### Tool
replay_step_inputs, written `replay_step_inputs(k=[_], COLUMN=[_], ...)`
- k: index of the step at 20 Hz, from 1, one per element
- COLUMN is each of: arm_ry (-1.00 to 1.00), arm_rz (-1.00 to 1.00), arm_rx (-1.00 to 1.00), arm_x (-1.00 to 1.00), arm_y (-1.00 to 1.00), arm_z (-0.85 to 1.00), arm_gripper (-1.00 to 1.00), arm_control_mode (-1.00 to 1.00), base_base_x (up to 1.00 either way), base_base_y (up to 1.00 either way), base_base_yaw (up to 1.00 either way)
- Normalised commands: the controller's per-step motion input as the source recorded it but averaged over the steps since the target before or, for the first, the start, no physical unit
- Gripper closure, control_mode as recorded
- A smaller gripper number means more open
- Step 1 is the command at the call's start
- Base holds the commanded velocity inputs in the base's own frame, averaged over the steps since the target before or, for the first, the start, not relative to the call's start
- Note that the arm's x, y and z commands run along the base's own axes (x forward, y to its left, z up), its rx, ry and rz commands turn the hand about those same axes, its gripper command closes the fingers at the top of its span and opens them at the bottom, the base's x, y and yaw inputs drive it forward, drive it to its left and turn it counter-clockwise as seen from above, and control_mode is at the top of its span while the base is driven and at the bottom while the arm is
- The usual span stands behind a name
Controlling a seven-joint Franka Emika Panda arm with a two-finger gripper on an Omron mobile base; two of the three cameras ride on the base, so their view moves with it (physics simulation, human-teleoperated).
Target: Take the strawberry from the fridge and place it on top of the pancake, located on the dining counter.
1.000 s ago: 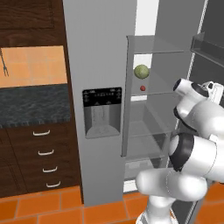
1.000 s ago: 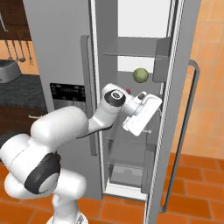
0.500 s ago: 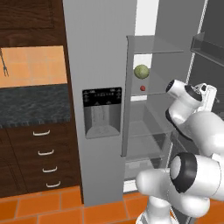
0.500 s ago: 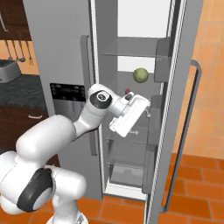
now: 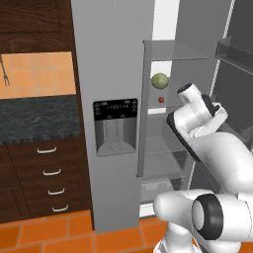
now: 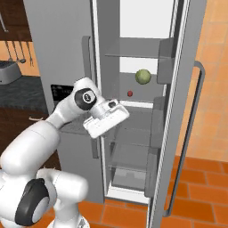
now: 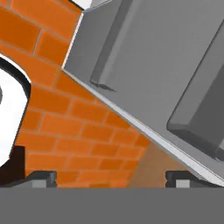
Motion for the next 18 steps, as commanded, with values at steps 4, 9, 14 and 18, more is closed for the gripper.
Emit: replay_step_inputs(k=[4,9,14,18], arm_ry=[-0.29,-0.29,-0.41,-0.1], arm_rz=[-0.24,-0.36,-0.3,-0.08], arm_rx=[0.67,0.65,0.33,-0.14], arm_x=[-0.02,-0.94,-0.92,-0.17], arm_y=[0.98,0.64,0.64,0.66], arm_z=[-0.28,-0.72,0.14,0.58], arm_gripper=[-1.0,-1.0,-1.0,-1.0], arm_control_mode=[-1.0,-1.0,-1.0,-1.0], base_base_x=[0.0,0.0,0.0,0.0], base_base_y=[0.0,0.0,0.0,0.0], base_base_yaw=[0.0,0.0,0.0,0.0])
